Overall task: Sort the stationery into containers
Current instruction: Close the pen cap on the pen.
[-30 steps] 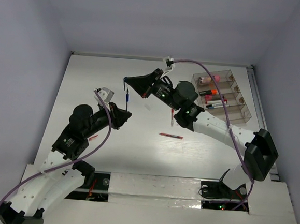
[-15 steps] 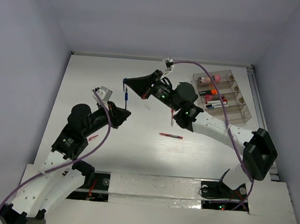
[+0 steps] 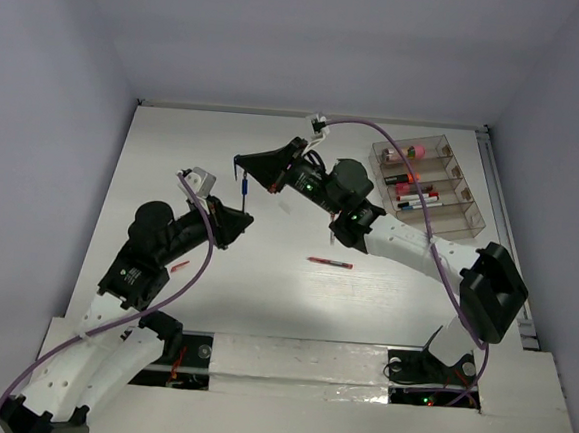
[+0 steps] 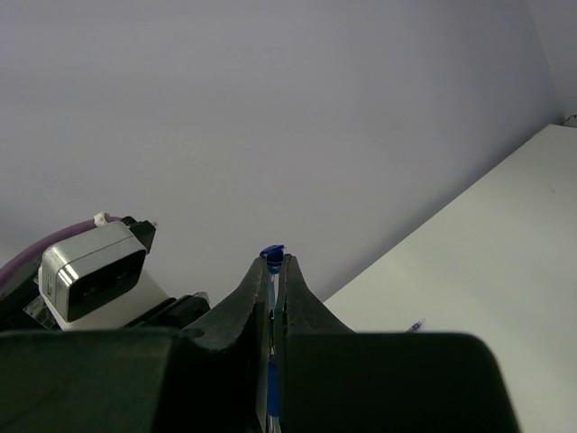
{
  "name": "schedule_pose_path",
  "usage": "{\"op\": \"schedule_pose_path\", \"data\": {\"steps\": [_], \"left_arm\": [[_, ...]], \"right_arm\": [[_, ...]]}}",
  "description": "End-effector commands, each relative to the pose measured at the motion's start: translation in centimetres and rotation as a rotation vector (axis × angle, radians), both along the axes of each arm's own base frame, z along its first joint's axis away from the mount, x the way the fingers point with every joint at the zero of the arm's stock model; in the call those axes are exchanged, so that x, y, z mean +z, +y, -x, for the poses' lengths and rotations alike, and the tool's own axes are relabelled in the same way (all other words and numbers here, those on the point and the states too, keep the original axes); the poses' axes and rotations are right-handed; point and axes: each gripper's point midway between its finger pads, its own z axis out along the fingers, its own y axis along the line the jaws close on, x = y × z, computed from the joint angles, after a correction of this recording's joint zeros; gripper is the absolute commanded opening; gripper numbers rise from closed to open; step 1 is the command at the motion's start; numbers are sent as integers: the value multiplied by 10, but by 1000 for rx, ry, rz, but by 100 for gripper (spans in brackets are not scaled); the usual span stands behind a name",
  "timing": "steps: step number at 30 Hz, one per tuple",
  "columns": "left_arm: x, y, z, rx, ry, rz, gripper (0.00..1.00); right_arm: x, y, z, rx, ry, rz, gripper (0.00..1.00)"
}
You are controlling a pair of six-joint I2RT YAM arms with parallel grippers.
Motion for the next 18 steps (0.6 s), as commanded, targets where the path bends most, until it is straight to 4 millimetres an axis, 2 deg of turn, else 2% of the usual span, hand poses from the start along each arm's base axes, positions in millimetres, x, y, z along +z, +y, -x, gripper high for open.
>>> {"op": "schedule_pose_path", "data": {"steps": [1, 9, 18], "left_arm": [[25, -1, -2, -5, -73, 36, 0], [21, -3, -3, -15, -56, 30, 0], [24, -2, -2, -9, -67, 34, 0]], "right_arm": [[46, -10, 9, -14, -90, -97, 0], [62, -17, 10, -37, -119, -120, 0], [59, -22, 7, -69, -111, -121, 0]]}}
